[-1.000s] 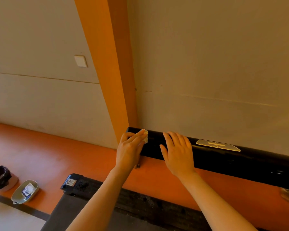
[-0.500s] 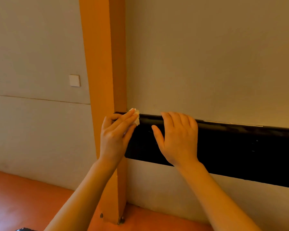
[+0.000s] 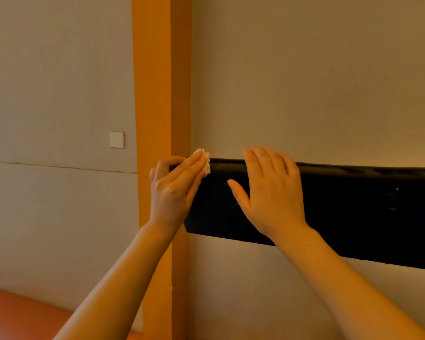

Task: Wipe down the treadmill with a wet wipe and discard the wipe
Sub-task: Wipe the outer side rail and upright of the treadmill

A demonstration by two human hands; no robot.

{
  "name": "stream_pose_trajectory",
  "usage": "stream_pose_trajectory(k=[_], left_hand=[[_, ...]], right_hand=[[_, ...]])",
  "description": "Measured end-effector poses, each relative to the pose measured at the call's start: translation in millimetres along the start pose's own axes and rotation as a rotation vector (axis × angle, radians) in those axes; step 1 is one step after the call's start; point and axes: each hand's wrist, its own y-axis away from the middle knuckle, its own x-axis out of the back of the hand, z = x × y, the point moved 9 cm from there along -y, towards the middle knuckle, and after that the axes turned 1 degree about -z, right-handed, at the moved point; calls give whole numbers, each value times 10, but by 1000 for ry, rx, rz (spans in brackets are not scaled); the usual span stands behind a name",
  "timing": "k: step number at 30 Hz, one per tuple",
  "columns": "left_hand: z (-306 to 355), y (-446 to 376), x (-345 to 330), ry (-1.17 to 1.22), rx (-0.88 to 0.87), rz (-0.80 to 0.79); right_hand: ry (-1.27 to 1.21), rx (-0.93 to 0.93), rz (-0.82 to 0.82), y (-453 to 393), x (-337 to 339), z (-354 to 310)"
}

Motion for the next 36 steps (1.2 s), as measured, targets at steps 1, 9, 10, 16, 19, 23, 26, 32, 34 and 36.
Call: stream_pose_trajectory(k=[1,9,10,16,19,23,26,32,34,36], left_hand=[[-3,-5,0,0,-7,-6],[4,153,69,17,227,48],[-17,185,68,53,282,49],[46,321,63,95,266,-3],[-14,470,64,150,370,-40],[18,408,87,168,323,-14],[0,331,112,156,297,0],[-55,373,118,200,313,25],[-51,449,105,216,328,17],[-42,558,94,224,336,3]], right_hand=[[31,8,-3,55,-12,-13],[150,43,-47,401,-186,-79],[163,46,-55,398,-204,-76],[152,45,-51,401,-206,-86],[142,45,-56,411,-209,-100],[138,55,-44,410,-197,-106],[143,64,-43,412,-188,-117],[142,83,-25,435,-175,-110],[141,81,-22,437,-172,-107],[151,83,-31,447,-184,-105]])
